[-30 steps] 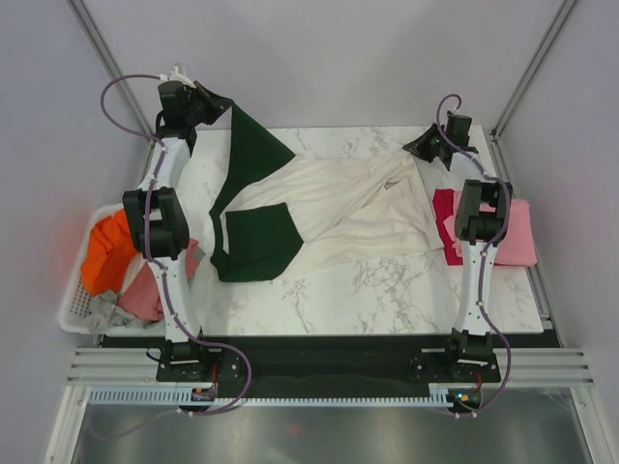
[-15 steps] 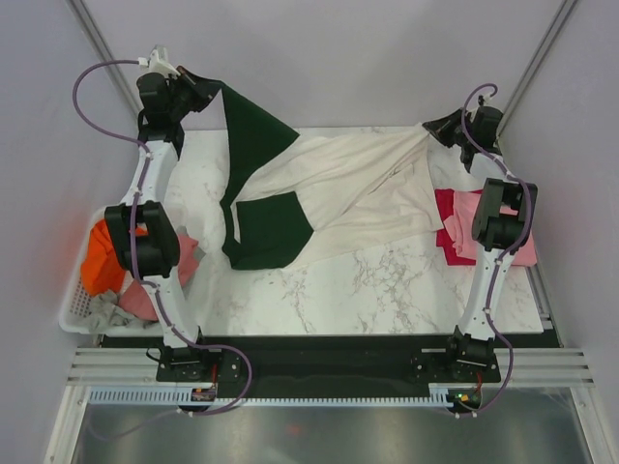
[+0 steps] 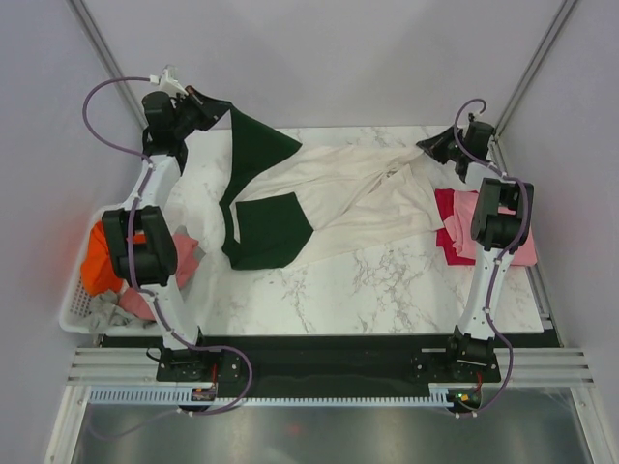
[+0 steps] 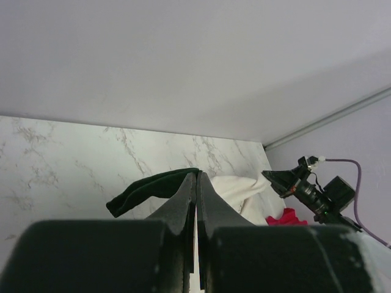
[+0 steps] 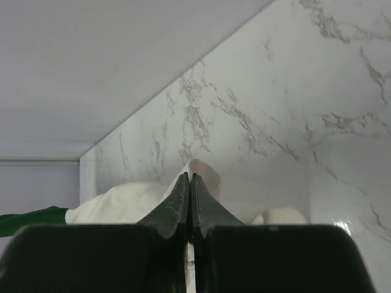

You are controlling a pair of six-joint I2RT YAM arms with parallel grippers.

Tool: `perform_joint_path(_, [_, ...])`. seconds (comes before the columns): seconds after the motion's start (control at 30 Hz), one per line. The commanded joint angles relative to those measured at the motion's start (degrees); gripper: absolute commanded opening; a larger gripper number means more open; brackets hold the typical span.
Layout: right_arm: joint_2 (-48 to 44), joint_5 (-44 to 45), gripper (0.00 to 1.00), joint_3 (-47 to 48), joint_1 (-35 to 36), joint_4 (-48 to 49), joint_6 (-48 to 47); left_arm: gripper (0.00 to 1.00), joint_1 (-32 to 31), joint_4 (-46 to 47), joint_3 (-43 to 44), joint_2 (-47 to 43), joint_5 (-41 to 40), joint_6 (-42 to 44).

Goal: Fold and stack the t-shirts
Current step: Fold the tshirt

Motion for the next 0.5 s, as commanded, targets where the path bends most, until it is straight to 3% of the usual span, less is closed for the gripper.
perform_joint_path(0.0, [-3.96,-0.13,0.06,-4.07,-0.11,1.59,-1.90,0.02,-0.42,5.27,-3.17,-7.58,2.31,3.45])
perform_joint_path(0.23, [-7.82,0.13,0.05,-9.08,-0.72,1.42,-2.07,0.02,-2.17,-0.87,-10.98,-17.07,0.92,10.13])
perform_joint_path(0.47, [-9.94,1.36,0.09,-12.33,-0.99,1.33,-1.90,0.02,-8.42,-0.97,-30.91,-27.54,-8.58,13.92])
